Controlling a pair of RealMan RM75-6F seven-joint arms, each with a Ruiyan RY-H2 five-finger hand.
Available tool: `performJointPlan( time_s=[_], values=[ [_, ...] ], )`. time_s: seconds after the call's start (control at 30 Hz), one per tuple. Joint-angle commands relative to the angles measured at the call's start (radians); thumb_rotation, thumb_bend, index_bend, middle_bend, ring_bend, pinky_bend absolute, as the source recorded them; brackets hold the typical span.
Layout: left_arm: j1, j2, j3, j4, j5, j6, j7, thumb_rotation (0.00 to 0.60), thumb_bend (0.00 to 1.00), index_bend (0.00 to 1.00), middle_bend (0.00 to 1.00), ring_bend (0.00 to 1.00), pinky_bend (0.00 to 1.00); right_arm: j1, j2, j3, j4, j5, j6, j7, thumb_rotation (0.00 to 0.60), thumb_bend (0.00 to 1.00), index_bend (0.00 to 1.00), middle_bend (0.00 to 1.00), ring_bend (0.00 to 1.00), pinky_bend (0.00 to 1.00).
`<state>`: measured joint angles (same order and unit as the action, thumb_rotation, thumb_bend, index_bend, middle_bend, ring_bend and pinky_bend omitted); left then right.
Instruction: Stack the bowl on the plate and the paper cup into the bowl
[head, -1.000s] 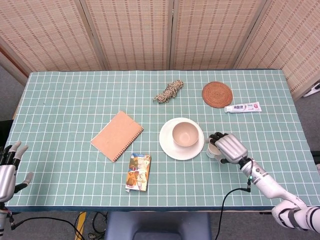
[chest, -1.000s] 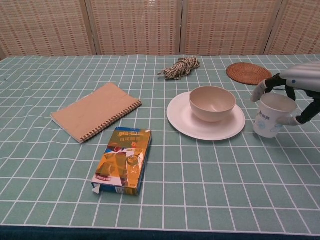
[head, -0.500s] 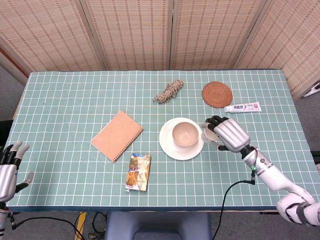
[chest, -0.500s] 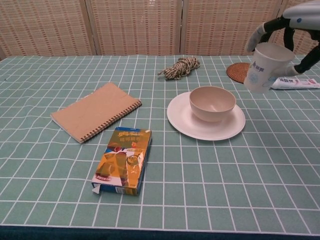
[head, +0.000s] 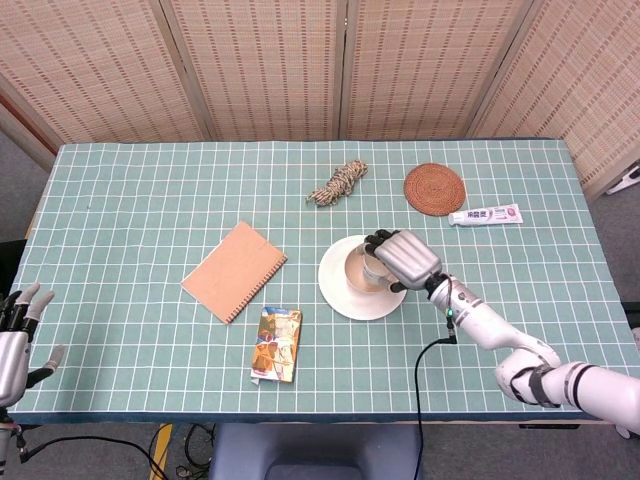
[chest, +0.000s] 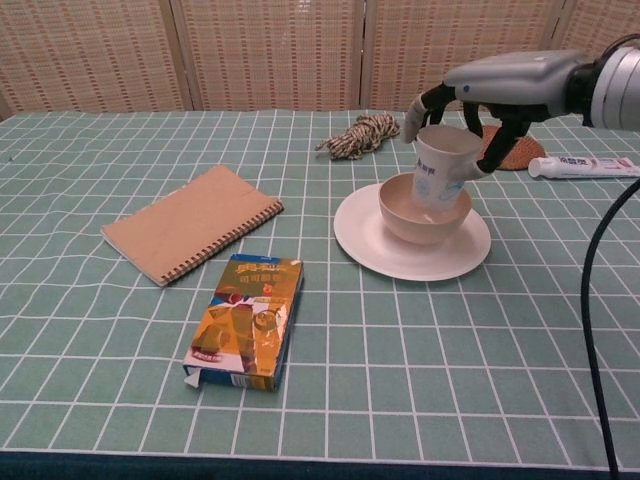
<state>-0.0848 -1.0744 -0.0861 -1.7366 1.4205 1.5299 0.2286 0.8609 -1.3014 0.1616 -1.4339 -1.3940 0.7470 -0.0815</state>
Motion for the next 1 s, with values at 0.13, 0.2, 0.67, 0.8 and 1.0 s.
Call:
performJointPlan(
  time_s=[0.13,0.2,0.67,0.8,1.0],
  values=[
    [0.007,-0.001,0.004,0.006,-0.001,0.004,-0.005,0.600,0.29,0.14,0.01,0.08,0.03,0.046,-0.086,0.002,0.093,0.030,-0.046,-0.009,0.600,0.28,0.25,0.22,0.18,0.40],
    [0.009,0.000,0.004,0.008,-0.003,0.006,-0.008,0.600,0.29,0.14,0.01,0.08,0.03,0.053,-0.096,-0.001,0.105,0.032,-0.053,-0.012,0.600,0.28,0.18,0.19,0.16,0.38],
    [0.000,-0.007,-0.002,0.028,-0.012,-0.014,-0.020,0.600,0.29,0.14,0.01,0.08,0.03,-0.047,0.068,-0.026,-0.061,0.024,0.105,-0.052,0.600,0.27,0.00,0.11,0.09,0.28],
    [-0.010,-0.013,-0.006,0.037,-0.011,-0.025,-0.024,0.600,0.29,0.14,0.01,0.08,0.03,-0.138,0.142,-0.047,-0.134,0.041,0.213,-0.079,0.600,0.29,0.09,0.18,0.11,0.29],
    [-0.023,-0.023,-0.007,0.050,-0.013,-0.046,-0.028,0.600,0.29,0.14,0.01,0.08,0.03,-0.281,0.210,-0.087,-0.192,0.057,0.375,-0.104,0.600,0.32,0.15,0.22,0.14,0.32]
  ],
)
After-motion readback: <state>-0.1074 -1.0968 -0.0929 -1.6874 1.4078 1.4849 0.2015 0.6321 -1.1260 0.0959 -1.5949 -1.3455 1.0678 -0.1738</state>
